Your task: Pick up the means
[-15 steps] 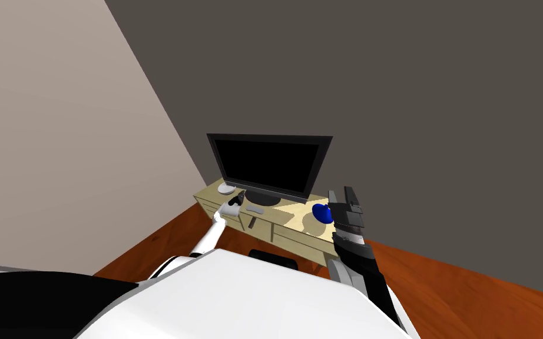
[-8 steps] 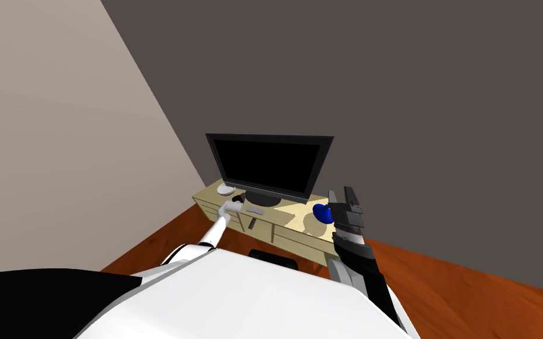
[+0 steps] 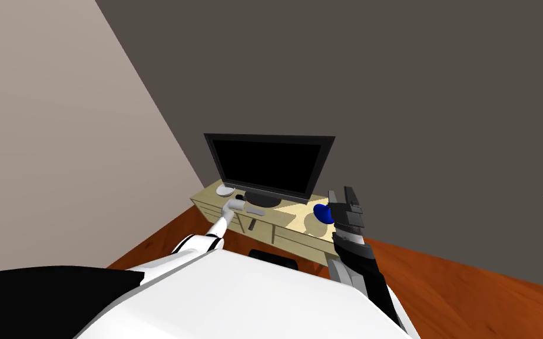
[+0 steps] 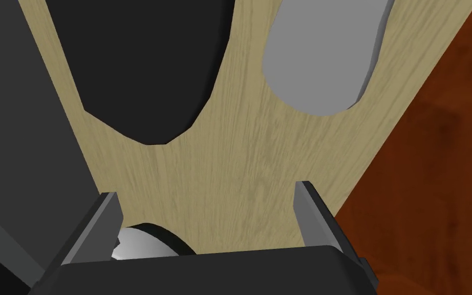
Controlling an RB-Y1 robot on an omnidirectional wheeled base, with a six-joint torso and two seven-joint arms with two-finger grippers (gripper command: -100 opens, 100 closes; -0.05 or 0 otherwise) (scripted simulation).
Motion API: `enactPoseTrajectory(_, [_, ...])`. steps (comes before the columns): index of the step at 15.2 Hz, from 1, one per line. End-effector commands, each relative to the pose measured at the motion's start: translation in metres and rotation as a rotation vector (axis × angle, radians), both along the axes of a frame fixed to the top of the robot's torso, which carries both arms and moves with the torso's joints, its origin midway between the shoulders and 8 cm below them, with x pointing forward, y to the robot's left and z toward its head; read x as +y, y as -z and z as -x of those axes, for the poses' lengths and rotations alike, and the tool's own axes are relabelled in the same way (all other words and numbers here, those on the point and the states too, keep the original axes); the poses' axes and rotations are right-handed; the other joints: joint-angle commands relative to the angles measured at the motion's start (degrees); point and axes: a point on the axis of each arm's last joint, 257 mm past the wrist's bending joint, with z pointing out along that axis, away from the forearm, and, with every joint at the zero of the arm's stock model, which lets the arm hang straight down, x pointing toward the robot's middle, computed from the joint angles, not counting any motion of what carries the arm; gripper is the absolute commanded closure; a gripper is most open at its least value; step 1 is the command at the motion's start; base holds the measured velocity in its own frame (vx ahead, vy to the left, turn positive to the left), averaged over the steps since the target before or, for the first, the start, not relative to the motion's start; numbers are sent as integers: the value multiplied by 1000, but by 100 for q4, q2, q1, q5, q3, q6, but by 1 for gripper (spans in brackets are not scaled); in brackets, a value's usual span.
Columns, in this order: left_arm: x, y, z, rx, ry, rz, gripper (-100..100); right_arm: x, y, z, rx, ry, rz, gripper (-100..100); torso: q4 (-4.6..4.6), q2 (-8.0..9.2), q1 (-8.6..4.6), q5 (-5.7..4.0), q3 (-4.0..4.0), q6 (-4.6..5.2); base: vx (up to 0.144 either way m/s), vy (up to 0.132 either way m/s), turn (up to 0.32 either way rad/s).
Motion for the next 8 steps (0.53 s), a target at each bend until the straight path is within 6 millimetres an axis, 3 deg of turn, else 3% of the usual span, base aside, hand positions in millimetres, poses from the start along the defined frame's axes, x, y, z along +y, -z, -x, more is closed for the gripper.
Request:
enactPoseTrajectory(1, [-9,9,4,61,-7,21,-100,0,0,0,0,0,0,0,0,0,0,0,0,0,15,28,-30])
enactPoseTrajectory(5, [-18,26,18,145,-16,43,-100,0,0,0,0,0,0,0,-1,-6,3,0,-3,1,25,33,-35])
enactPoseTrajectory(8, [-38,33,23,231,-16,77,-100,0,0,0,0,0,0,0,-1,-5,0,0,-3,2,27,31,-31])
